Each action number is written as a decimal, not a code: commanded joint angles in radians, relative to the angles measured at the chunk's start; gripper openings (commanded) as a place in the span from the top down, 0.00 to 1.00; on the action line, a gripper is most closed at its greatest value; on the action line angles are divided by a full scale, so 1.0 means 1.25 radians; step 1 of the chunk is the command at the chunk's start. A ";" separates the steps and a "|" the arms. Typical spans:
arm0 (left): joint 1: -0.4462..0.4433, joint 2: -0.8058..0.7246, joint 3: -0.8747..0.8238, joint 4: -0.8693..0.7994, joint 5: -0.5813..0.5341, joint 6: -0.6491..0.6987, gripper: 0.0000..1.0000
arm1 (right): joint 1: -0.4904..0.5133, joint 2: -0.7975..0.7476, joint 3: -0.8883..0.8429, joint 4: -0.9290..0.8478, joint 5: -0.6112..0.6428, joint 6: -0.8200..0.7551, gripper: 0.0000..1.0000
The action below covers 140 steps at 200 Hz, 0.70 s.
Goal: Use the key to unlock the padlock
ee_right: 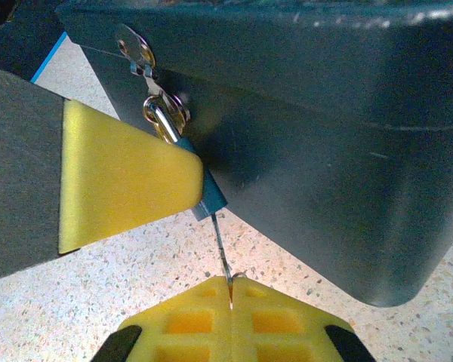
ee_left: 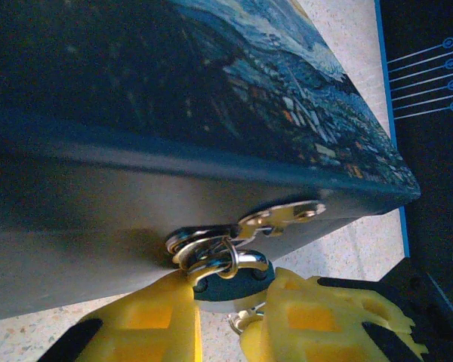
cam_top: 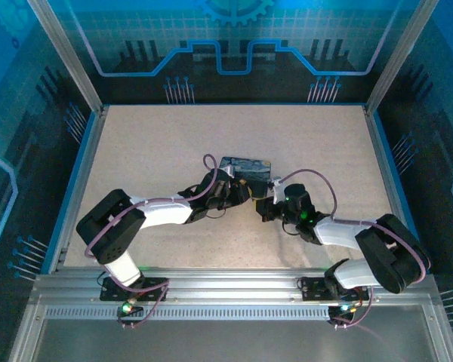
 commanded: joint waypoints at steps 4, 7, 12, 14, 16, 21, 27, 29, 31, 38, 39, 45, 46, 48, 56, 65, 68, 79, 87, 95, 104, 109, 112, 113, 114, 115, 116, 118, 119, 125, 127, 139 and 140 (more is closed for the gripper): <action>-0.004 -0.031 0.030 0.014 0.012 0.003 0.80 | 0.008 0.010 0.020 0.037 -0.003 -0.004 1.00; -0.004 -0.031 0.029 0.014 0.011 0.002 0.80 | 0.008 0.009 0.020 0.037 -0.002 -0.004 1.00; -0.005 -0.031 0.029 0.014 0.011 0.002 0.80 | 0.009 0.009 0.021 0.037 -0.001 -0.004 1.00; -0.004 -0.031 0.029 0.015 0.011 0.001 0.80 | 0.009 0.011 0.021 0.037 -0.001 -0.004 1.00; -0.004 -0.031 0.029 0.015 0.012 0.002 0.80 | 0.009 0.010 0.022 0.038 0.000 -0.005 1.00; -0.004 -0.030 0.029 0.015 0.012 0.002 0.80 | 0.008 0.012 0.021 0.040 0.001 -0.004 1.00; -0.004 -0.031 0.029 0.015 0.012 0.002 0.80 | 0.009 0.012 0.021 0.042 0.004 -0.004 1.00; -0.005 -0.031 0.029 0.015 0.012 0.003 0.80 | 0.009 0.013 0.021 0.043 0.003 -0.004 1.00; -0.004 -0.031 0.029 0.015 0.013 0.002 0.80 | 0.009 0.013 0.021 0.044 0.005 -0.005 1.00; -0.004 -0.031 0.029 0.015 0.014 0.003 0.80 | 0.009 0.015 0.021 0.048 0.008 -0.005 1.00; -0.004 -0.031 0.029 0.015 0.014 0.003 0.80 | 0.009 0.015 0.021 0.050 0.008 -0.005 1.00; -0.004 -0.031 0.029 0.015 0.014 0.003 0.80 | 0.008 0.016 0.020 0.055 0.012 -0.006 1.00; -0.004 -0.031 0.029 0.014 0.014 0.003 0.80 | 0.009 0.016 0.019 0.056 0.013 -0.006 1.00; -0.004 -0.032 0.029 0.014 0.015 0.003 0.80 | 0.009 0.016 0.019 0.058 0.015 -0.006 1.00; -0.004 -0.032 0.029 0.014 0.013 0.002 0.80 | 0.008 0.017 0.018 0.065 0.021 -0.008 1.00; -0.004 -0.032 0.029 0.013 0.013 0.003 0.80 | 0.009 0.018 0.019 0.070 0.027 -0.012 1.00; -0.004 -0.032 0.028 0.013 0.013 0.003 0.80 | 0.009 0.017 0.018 0.072 0.030 -0.013 1.00; -0.004 -0.032 0.029 0.011 0.014 0.004 0.80 | 0.009 0.017 0.017 0.082 0.040 -0.019 1.00; -0.004 -0.031 0.028 0.011 0.014 0.004 0.80 | 0.009 0.018 0.016 0.088 0.047 -0.023 1.00; -0.004 -0.030 0.028 0.012 0.015 0.004 0.80 | 0.009 0.016 0.016 0.091 0.053 -0.027 1.00; -0.004 -0.031 0.029 0.012 0.014 0.004 0.80 | 0.009 0.017 0.016 0.097 0.056 -0.035 1.00; -0.004 -0.030 0.029 0.011 0.015 0.004 0.80 | 0.008 0.018 0.017 0.099 0.057 -0.039 1.00; -0.004 -0.030 0.029 0.011 0.016 0.004 0.80 | 0.009 0.018 0.018 0.099 0.059 -0.041 1.00; -0.004 -0.030 0.030 0.012 0.016 0.003 0.80 | 0.009 0.019 0.019 0.098 0.060 -0.042 1.00; -0.004 -0.030 0.030 0.011 0.017 0.004 0.80 | 0.009 0.019 0.019 0.098 0.060 -0.043 1.00; -0.004 -0.030 0.030 0.011 0.016 0.004 0.80 | 0.009 0.019 0.019 0.099 0.060 -0.044 1.00; -0.004 -0.030 0.030 0.010 0.016 0.004 0.80 | 0.009 0.019 0.020 0.099 0.060 -0.044 1.00; -0.004 -0.030 0.031 0.010 0.017 0.004 0.80 | 0.009 0.019 0.020 0.099 0.059 -0.047 1.00; -0.004 -0.030 0.030 0.010 0.017 0.004 0.80 | 0.009 0.020 0.021 0.099 0.060 -0.047 1.00; -0.004 -0.030 0.031 0.010 0.019 0.004 0.80 | 0.009 0.024 0.023 0.099 0.062 -0.053 1.00; -0.004 -0.030 0.031 0.010 0.019 0.004 0.80 | 0.009 0.025 0.025 0.099 0.062 -0.055 1.00; -0.004 -0.029 0.031 0.011 0.019 0.004 0.80 | 0.009 0.035 0.029 0.102 0.064 -0.064 1.00; -0.005 -0.029 0.031 0.010 0.019 0.004 0.80 | 0.009 0.036 0.030 0.102 0.064 -0.064 1.00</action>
